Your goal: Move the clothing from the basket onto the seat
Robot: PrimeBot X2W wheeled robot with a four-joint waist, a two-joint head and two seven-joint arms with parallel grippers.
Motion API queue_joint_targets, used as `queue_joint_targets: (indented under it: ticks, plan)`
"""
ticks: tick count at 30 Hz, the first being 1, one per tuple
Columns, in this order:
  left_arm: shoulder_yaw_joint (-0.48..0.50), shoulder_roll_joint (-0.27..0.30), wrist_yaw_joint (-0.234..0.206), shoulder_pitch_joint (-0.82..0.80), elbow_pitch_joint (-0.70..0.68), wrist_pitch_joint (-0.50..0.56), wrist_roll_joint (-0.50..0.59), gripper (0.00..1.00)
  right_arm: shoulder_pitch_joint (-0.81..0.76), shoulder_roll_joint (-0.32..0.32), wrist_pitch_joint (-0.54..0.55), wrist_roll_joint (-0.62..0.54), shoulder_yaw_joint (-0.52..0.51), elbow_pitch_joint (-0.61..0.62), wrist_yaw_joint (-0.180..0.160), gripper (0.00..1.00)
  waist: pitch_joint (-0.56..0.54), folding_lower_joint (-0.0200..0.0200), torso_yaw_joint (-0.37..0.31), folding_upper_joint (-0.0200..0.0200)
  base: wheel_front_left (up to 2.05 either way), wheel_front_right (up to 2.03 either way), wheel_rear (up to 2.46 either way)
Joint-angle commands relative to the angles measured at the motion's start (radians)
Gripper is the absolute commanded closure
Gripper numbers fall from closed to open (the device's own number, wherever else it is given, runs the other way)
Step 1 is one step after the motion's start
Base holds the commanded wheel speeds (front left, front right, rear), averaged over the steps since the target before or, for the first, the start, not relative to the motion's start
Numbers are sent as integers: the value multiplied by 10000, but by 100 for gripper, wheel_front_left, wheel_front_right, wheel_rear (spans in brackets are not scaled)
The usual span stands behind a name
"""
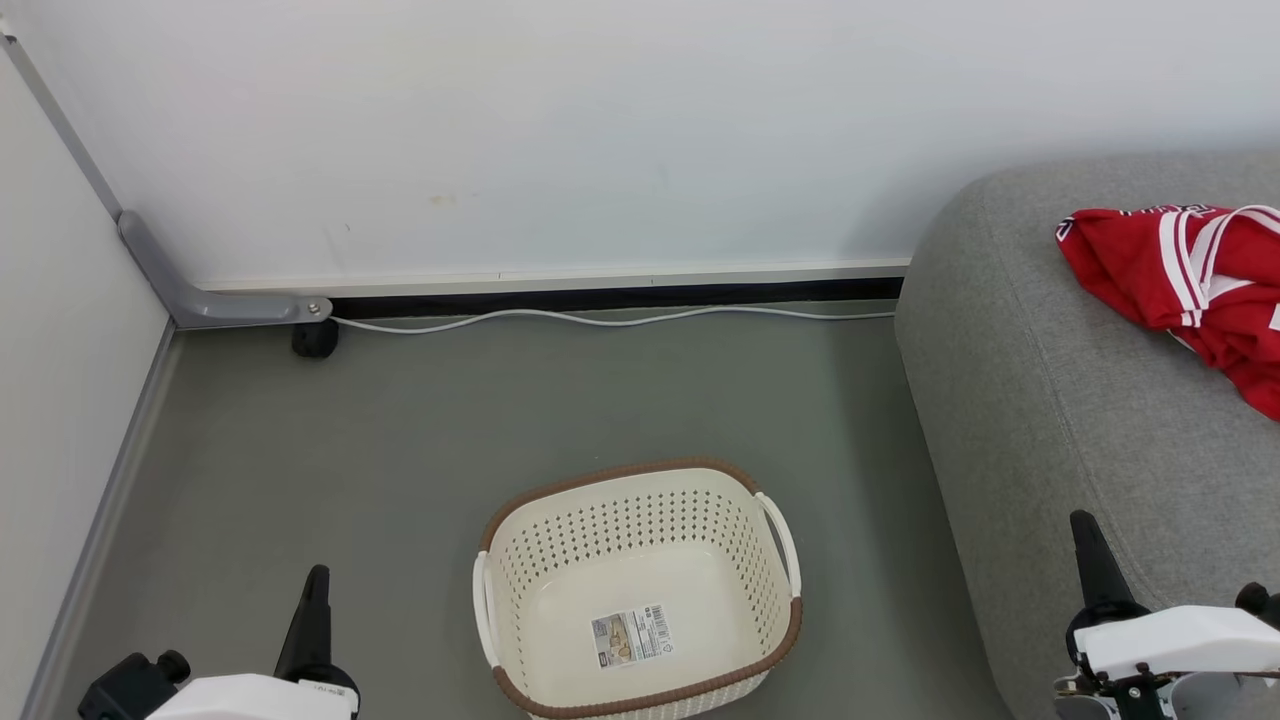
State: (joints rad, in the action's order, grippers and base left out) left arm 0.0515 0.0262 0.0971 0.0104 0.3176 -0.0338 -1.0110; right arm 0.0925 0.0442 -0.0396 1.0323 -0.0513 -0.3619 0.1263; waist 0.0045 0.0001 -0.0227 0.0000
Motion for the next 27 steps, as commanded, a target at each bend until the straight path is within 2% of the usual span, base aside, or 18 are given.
queue_joint_targets:
  ticks: [1,27]
  plan:
    - [257,167,107,-598,-326,76,-365,100,225,102,132,355,79,384,33,100,-1,-1,8,0,0,0,0]
    - [450,206,227,-907,-534,810,-3314,100,188,80,867,3196,-293,798,39,100,-8,-1,123,0,0,0,0]
